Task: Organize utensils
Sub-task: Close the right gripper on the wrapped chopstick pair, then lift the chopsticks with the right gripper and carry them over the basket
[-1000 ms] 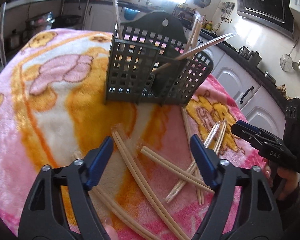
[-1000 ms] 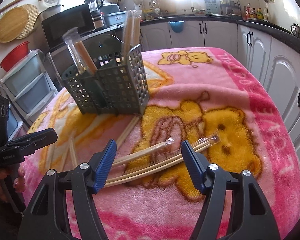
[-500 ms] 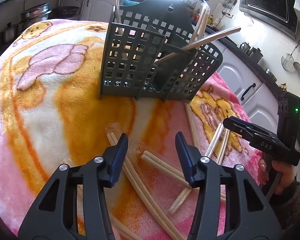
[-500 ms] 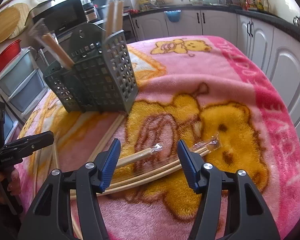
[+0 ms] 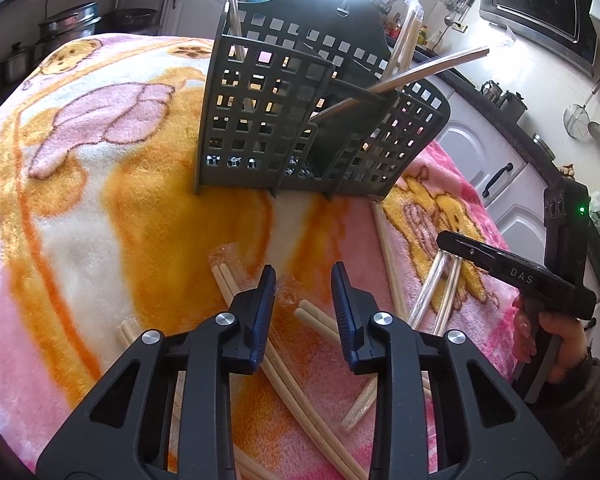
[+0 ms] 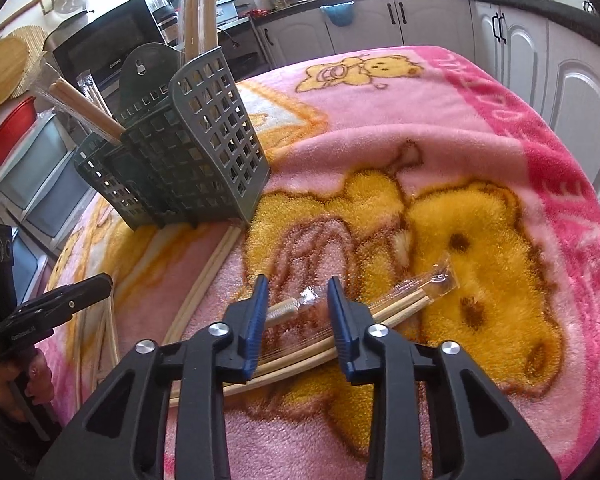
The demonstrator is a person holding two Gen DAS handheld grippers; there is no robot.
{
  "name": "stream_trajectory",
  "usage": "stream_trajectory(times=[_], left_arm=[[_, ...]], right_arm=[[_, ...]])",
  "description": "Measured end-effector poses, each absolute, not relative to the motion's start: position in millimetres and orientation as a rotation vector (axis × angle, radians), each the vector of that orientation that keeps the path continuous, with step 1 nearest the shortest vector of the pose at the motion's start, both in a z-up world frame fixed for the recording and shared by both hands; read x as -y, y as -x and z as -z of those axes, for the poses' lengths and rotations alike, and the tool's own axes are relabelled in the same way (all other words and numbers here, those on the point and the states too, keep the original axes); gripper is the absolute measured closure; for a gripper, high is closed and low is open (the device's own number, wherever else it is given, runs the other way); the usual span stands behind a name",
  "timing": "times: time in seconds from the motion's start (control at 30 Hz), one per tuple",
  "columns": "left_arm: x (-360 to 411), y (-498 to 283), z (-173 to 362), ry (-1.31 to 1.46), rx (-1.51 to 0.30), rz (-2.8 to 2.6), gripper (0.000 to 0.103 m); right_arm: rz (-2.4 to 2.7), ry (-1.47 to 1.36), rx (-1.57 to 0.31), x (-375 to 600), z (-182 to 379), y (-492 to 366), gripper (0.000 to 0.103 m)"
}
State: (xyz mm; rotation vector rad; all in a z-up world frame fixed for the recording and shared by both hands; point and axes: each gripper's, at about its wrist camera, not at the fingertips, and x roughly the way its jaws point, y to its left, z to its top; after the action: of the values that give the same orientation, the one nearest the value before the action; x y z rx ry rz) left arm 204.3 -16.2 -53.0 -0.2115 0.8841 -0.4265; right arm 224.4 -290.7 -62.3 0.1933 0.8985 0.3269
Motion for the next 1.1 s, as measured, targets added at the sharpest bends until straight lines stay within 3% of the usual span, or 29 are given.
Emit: stream_trajectory(times=[0.27,0.5,1.1], left_arm=[[15.4,-204.0,53.6,0.211,-0.887,0.430,0.090],[14.4,-202.8,53.1,0.217,-0.886,0.441,0.097],[11.2,-192.8,13.6,0.226,-0.776,0.465,0.101]], right_arm=[[-0.327,-0.181,-0.868,288.0,56.9,-220.7,0.094],[-0.322,-0.181,-0.814,288.2,42.7,-215.7,0.096],[-0.345,-0.142,-0.674,279.1,-9.8,-198.0,0.097]])
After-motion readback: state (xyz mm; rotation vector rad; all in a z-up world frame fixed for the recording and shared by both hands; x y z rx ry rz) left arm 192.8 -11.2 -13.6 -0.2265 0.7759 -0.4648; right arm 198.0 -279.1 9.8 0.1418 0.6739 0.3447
